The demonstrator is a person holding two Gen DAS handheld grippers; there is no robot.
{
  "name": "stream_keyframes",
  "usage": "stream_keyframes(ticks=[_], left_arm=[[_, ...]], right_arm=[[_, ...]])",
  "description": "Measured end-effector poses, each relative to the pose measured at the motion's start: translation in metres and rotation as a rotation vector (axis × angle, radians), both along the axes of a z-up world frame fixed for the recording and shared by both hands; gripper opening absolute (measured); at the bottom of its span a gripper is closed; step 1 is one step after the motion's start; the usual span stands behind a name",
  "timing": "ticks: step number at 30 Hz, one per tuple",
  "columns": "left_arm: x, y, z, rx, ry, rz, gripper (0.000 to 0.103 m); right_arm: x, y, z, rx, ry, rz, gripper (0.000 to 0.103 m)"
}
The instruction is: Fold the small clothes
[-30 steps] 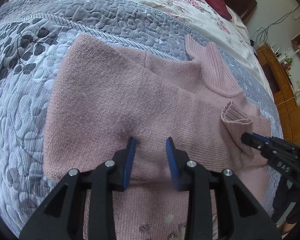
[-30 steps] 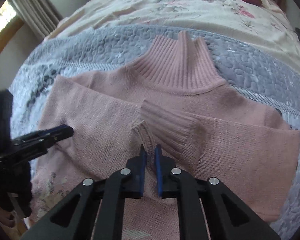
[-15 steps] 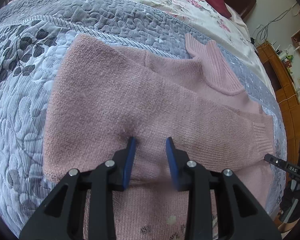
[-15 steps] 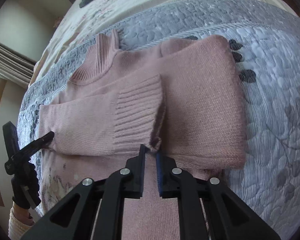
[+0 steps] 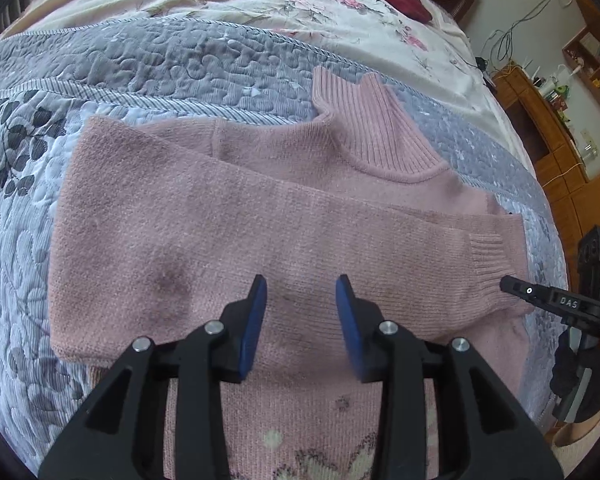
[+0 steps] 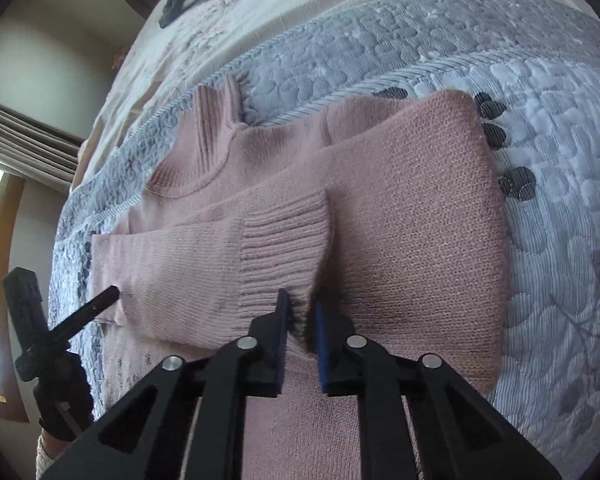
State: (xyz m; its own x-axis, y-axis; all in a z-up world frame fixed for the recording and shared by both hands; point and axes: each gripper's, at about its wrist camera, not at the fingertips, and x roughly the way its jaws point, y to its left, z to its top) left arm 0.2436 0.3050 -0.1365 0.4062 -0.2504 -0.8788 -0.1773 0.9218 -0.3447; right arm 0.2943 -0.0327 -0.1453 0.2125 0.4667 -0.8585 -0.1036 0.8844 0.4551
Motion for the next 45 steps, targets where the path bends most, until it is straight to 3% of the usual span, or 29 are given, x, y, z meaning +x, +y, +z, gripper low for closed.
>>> stream_keyframes(ticks=[3,6,11,15,21,25,30,39,41,42,44,45], left_arm=[[0.001,0.000,-0.012,0.015,0.037,0.004,0.036],[0.000,0.008,-0.023,-0.025,0.044,0.020,0.035],[0.001,0.015,-0.025,-0.069,0.045,0.034,0.035],[0.005,0.016,-0.010,-0.055,0.031,0.028,0.036],[0.051,0.018,0.016,0.024,-0.033,0.005,0.049],[0.102,0.017,0.017,0.051,-0.038,-0.022,0.052],[0.157,0.008,0.005,0.067,-0.028,-0.079,0.052],[0.207,0.003,-0.043,0.041,0.026,-0.068,0.050],[0.212,0.001,-0.045,0.041,0.012,-0.067,0.043],[0.214,0.000,-0.045,0.032,0.008,-0.065,0.039],[0.217,-0.002,-0.046,-0.016,0.010,-0.066,0.013],[0.217,-0.003,-0.045,-0.024,0.006,-0.061,0.010]], right_arm=[[-0.007,-0.006,0.006,-0.040,-0.013,-0.007,0.006],[-0.008,-0.008,-0.008,-0.118,0.013,0.014,0.004],[-0.008,-0.016,-0.011,-0.098,0.022,0.008,0.004],[-0.002,-0.009,0.012,-0.091,-0.050,0.033,0.014],[0.049,0.034,0.030,-0.037,-0.112,0.121,0.036],[0.101,0.074,0.020,0.012,-0.081,0.160,0.038],[0.158,0.112,0.001,0.000,-0.066,0.171,0.040],[0.205,0.148,-0.035,-0.060,-0.048,0.187,0.040],[0.209,0.150,-0.039,-0.047,-0.056,0.180,0.040],[0.210,0.151,-0.040,-0.042,-0.061,0.180,0.033],[0.209,0.151,-0.040,-0.037,-0.070,0.185,0.013],[0.206,0.149,-0.037,-0.037,-0.087,0.183,0.012]])
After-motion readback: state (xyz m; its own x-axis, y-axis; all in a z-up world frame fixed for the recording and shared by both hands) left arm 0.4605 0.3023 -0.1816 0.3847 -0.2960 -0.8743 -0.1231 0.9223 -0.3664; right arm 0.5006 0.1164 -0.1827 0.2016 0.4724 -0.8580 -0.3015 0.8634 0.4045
